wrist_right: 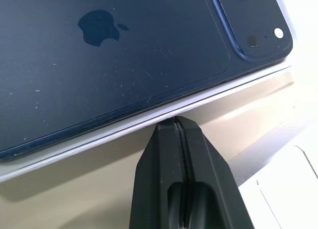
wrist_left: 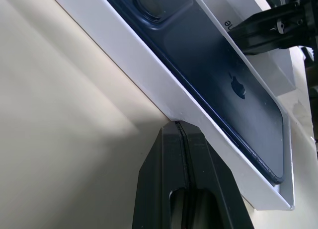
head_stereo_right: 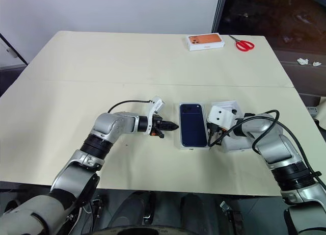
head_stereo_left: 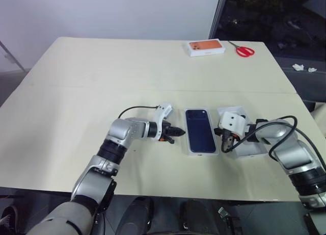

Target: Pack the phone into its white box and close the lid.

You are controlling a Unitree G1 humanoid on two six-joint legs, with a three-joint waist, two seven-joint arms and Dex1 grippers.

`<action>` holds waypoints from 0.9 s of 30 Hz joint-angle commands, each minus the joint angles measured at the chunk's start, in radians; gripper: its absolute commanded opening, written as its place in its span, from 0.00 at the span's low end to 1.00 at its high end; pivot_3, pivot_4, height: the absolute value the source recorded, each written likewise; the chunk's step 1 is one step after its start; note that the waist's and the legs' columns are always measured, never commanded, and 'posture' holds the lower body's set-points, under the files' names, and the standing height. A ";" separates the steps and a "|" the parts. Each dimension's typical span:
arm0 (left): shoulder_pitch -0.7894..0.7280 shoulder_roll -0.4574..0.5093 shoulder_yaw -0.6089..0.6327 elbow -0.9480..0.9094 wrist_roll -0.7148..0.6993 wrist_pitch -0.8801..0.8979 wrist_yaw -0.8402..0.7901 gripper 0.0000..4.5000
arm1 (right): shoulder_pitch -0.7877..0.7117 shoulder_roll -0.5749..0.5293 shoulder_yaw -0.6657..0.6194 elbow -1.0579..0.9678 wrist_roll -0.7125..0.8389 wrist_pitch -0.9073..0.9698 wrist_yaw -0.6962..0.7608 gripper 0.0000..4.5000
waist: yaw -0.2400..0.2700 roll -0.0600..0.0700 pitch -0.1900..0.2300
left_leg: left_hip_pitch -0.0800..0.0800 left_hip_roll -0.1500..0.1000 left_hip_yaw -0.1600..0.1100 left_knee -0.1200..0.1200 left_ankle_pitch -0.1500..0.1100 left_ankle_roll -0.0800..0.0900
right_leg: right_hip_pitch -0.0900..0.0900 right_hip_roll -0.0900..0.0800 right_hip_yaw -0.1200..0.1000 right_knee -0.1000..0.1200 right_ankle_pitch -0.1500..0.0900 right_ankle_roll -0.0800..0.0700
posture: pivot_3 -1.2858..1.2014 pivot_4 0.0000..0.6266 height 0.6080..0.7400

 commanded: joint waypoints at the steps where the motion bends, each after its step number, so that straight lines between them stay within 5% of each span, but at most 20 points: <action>1: 0.009 0.011 0.003 -0.042 0.013 0.003 -0.009 0.00 | 0.005 -0.031 0.007 -0.034 0.008 0.028 0.042 0.00 | 0.000 0.000 0.000 | 0.000 0.000 0.000 0.000 0.000 0.000 | 0.000 0.000 0.000 0.000 0.000 0.000 | 0.52 0.24 1.00; 12: 0.121 0.221 0.107 -0.306 -0.027 0.023 -0.042 0.00 | -0.098 -0.110 -0.069 -0.109 0.098 0.144 0.130 0.00 | -0.029 0.003 0.002 | 0.000 0.002 0.000 -0.001 0.000 0.000 | -0.002 0.001 0.001 0.001 0.000 0.000 | 0.52 0.24 1.00; 16: 0.173 0.286 0.249 -0.403 -0.095 -0.006 -0.059 0.29 | -0.122 -0.067 -0.138 -0.132 0.207 0.333 0.099 0.28 | -0.031 0.003 0.004 | -0.001 0.004 0.000 -0.002 -0.001 0.001 | -0.003 0.002 0.001 0.002 0.000 0.000 | 0.52 0.24 1.00; 22: 0.264 0.391 0.331 -0.456 -0.124 -0.071 -0.125 0.96 | -0.079 -0.072 -0.164 -0.189 0.220 0.431 0.013 0.96 | -0.024 0.004 0.004 | -0.001 0.003 0.000 -0.002 -0.002 0.004 | -0.003 0.001 0.001 0.001 0.000 0.000 | 0.52 0.24 1.00; 27: 0.399 0.464 0.386 -0.525 -0.114 -0.228 -0.205 0.99 | -0.094 -0.036 -0.243 -0.285 0.298 0.703 -0.093 0.99 | -0.027 0.005 0.005 | -0.003 0.003 0.000 -0.003 -0.003 0.004 | -0.006 0.000 0.002 0.001 0.000 0.000 | 0.52 0.24 1.00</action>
